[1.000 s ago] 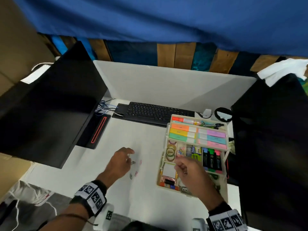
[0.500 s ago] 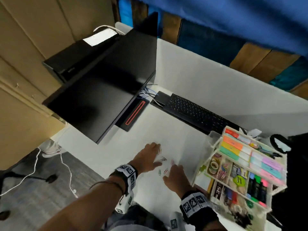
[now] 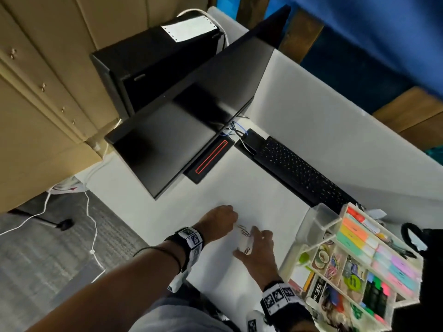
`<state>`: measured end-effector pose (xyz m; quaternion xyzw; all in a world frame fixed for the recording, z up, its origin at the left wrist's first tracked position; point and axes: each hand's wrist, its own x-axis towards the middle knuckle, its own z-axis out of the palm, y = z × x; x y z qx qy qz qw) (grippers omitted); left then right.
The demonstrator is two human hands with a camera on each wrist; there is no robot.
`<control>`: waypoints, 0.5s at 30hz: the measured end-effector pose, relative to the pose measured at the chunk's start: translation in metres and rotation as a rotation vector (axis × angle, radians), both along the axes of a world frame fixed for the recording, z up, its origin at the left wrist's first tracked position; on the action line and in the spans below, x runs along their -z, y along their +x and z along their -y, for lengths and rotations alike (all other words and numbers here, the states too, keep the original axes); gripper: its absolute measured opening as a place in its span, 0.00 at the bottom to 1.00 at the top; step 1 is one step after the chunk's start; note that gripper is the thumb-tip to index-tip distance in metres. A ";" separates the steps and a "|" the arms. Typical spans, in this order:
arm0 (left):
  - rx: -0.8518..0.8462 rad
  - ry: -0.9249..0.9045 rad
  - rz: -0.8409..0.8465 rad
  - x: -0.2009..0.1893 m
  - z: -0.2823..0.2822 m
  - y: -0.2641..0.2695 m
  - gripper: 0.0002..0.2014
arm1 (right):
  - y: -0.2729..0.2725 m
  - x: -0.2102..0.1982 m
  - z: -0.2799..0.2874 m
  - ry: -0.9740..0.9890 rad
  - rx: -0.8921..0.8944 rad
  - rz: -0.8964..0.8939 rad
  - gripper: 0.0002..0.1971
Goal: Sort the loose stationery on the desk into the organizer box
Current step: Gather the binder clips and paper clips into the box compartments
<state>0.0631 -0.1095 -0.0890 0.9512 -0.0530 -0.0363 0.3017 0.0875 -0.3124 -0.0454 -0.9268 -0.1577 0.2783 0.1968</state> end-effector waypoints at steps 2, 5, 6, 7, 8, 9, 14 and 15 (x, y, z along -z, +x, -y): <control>-0.057 -0.115 -0.038 -0.002 -0.009 -0.001 0.05 | 0.001 0.006 -0.004 0.069 -0.005 -0.022 0.31; -0.058 -0.171 -0.067 -0.003 -0.021 -0.004 0.05 | 0.001 0.014 -0.011 0.057 -0.112 0.080 0.15; -0.055 -0.188 -0.072 -0.004 -0.025 -0.006 0.06 | 0.001 0.015 -0.013 0.050 -0.139 0.113 0.12; -0.064 -0.188 -0.071 -0.004 -0.029 -0.009 0.07 | 0.001 0.016 -0.015 0.039 -0.166 0.152 0.10; -0.091 -0.182 -0.063 -0.003 -0.032 -0.011 0.10 | 0.002 0.017 -0.016 0.040 -0.184 0.187 0.08; -0.140 -0.172 -0.063 -0.002 -0.036 -0.014 0.14 | 0.003 0.017 -0.018 0.037 -0.191 0.206 0.07; -0.174 -0.021 -0.068 -0.009 -0.037 -0.017 0.09 | 0.010 0.016 -0.021 -0.010 -0.247 0.226 0.07; -0.151 0.025 -0.088 -0.011 -0.033 -0.016 0.08 | 0.011 0.014 -0.022 -0.029 -0.257 0.223 0.07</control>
